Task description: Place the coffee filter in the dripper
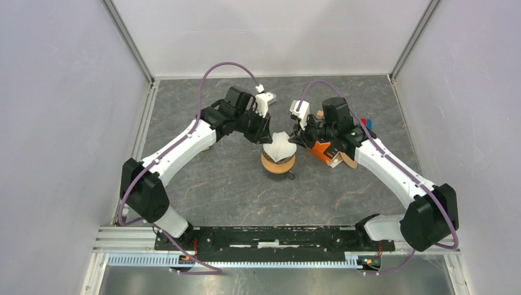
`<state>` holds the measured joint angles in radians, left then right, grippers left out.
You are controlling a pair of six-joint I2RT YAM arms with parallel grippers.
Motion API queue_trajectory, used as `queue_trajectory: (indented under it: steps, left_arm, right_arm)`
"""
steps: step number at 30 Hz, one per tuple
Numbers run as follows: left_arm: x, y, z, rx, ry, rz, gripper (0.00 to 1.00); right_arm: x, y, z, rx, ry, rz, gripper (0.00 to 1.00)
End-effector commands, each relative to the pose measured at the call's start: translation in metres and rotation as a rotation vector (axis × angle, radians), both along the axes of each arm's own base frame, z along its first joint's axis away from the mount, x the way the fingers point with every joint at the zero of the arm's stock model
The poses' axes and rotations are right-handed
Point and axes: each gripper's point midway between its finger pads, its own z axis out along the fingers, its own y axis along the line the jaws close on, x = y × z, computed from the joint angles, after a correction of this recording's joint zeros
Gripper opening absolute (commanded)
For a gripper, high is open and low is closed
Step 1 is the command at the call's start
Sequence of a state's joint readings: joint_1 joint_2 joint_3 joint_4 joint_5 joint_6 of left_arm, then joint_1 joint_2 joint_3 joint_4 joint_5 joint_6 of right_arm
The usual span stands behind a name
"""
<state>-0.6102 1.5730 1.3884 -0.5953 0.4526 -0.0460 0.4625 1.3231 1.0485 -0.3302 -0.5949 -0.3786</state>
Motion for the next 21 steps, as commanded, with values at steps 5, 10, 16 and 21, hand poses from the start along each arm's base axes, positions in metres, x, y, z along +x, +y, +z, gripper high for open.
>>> queue_trajectory:
  steps: [5, 10, 16, 21]
  left_arm:
    - [-0.003, -0.005, 0.021, -0.053, -0.056, -0.058, 0.07]
    - [-0.006, -0.004, 0.017, -0.045, -0.053, -0.064, 0.02]
    - [-0.004, 0.000, 0.011, -0.029, -0.057, -0.047, 0.02]
    - [0.000, 0.006, 0.007, 0.007, -0.097, -0.040, 0.02]
  right_arm:
    - [-0.001, 0.003, 0.000, 0.021, -0.004, 0.017, 0.20]
    - [-0.004, 0.004, -0.003, 0.024, 0.006, 0.026, 0.14]
    - [-0.004, 0.005, -0.006, 0.024, 0.007, 0.032, 0.05]
    - [-0.004, 0.004, -0.006, 0.020, 0.004, 0.033, 0.02]
